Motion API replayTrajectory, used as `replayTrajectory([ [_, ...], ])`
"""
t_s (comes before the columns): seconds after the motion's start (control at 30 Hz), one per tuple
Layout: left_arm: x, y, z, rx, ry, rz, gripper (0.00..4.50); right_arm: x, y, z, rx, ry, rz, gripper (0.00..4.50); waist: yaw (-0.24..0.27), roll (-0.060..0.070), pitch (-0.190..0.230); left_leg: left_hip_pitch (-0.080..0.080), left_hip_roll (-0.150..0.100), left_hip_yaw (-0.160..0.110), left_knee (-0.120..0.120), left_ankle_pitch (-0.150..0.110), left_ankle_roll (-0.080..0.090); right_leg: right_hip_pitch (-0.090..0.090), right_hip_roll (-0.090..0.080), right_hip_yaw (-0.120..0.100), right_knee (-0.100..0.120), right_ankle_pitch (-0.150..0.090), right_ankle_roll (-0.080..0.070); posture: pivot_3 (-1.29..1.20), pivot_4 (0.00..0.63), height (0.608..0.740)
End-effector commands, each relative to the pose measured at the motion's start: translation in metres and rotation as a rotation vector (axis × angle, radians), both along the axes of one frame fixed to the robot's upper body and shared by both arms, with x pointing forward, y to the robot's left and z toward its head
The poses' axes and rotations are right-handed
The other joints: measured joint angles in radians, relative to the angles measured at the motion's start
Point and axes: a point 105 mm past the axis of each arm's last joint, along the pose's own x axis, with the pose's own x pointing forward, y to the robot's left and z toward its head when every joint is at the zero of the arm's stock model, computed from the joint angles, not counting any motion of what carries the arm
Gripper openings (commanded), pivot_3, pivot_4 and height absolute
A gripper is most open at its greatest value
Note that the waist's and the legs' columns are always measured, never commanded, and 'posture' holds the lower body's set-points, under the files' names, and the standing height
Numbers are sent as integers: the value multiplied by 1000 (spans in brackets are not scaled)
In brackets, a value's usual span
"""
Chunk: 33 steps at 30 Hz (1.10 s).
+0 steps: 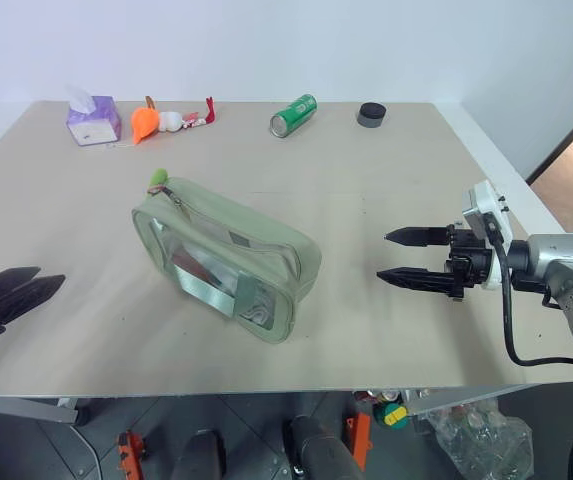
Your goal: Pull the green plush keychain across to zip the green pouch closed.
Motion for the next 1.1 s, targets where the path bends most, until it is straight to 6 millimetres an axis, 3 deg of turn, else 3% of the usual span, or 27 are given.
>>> replayTrajectory([
  [0.03,4,-3,25,33,-83,-27,3397,-1,7,16,11,-62,36,4489,0,0,0,0,0,0,0,0,0,0,0,0,0,0,0,0,150,740],
  [0.23,16,-30,69,90,-205,-158,3397,0,38,66,185,-127,111,4489,-1,1,0,1,0,0,2,1,-1,0,1,1,2,3,0,0,150,740],
  [0.33,16,-49,80,118,-237,-251,3397,-18,57,95,295,-131,237,4489,-1,0,0,1,0,0,2,1,-1,0,1,1,1,3,1,0,150,740],
  [0.47,9,-73,84,147,-243,-382,3397,-47,80,111,327,-117,417,4489,0,0,0,-1,1,-1,1,0,-1,0,1,0,1,1,1,0,150,740],
  [0.63,1,-99,72,263,-193,-510,3397,-63,101,91,179,-68,514,4489,2,0,0,-2,1,-2,1,-1,-1,0,1,-1,1,-1,1,0,150,740],
  [0.73,-5,-112,78,267,-219,-570,3397,-70,105,75,84,-34,560,4489,2,1,0,-2,0,-1,1,-1,-1,0,0,-1,1,-1,1,0,150,740],
  [0.87,-12,-121,91,222,-269,-616,3397,-65,105,54,-24,-9,550,4489,3,0,0,-1,1,-1,2,-1,-1,0,0,-2,1,-1,1,0,150,740],
  [1.1,-19,-131,95,185,-288,-656,3397,-56,113,30,-114,-19,529,4489,2,0,0,-1,1,-1,2,-1,-1,0,1,-1,2,0,1,0,150,740],
])
